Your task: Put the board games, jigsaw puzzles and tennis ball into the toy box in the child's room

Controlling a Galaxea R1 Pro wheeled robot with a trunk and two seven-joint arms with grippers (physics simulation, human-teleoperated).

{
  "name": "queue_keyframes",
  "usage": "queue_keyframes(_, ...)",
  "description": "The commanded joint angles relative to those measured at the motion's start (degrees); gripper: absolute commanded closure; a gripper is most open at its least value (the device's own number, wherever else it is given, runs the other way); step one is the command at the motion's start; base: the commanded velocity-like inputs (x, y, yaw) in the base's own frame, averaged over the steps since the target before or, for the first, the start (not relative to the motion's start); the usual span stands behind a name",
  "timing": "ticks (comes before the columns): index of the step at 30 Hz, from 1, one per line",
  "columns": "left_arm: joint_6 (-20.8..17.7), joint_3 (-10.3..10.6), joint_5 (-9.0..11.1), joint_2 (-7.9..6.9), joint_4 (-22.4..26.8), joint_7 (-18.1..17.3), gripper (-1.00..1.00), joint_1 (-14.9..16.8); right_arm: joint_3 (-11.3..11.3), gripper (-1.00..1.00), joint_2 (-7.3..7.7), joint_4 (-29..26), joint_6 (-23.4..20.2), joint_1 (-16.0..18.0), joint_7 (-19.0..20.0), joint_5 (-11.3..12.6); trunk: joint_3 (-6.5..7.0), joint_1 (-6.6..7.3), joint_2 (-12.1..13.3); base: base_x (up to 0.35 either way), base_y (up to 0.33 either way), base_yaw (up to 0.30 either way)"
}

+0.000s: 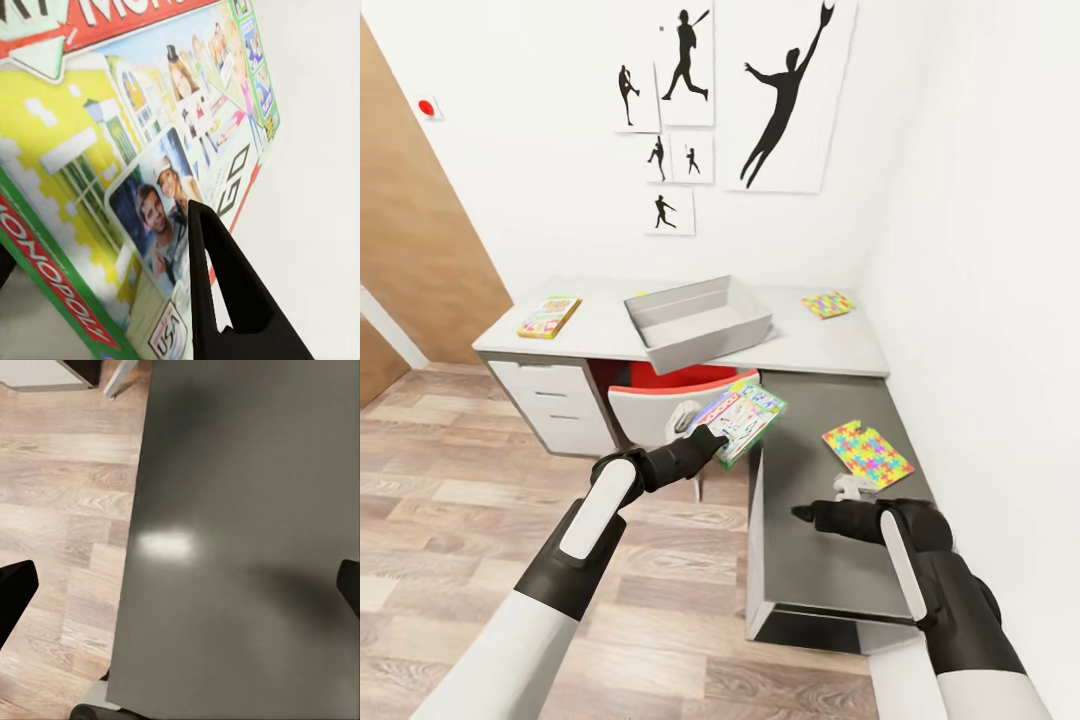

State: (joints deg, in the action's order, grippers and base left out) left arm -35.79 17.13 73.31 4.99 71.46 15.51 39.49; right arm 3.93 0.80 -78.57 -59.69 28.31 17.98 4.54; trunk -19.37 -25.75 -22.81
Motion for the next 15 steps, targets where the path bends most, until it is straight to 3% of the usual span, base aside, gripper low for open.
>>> queue_keyframes(1,-0.07,0.01,0.61,0.02,0.05,0.58,1.00,0.06,0.05,-1.00,0.01,-0.06,-0.31,0.03,-0.17,0.46,-0.10,-0.03,-0.11,0.016,0.003,0.241)
queue_keyframes(15,-0.07,0.01,0.61,0.02,0.01,0.60,1.00,0.06,0.03,-1.00,0.00,-0.73,-0.31,-0.24,-0.23,0.36,-0.10,-0.03,-0.11,0.005,0.001,0.280)
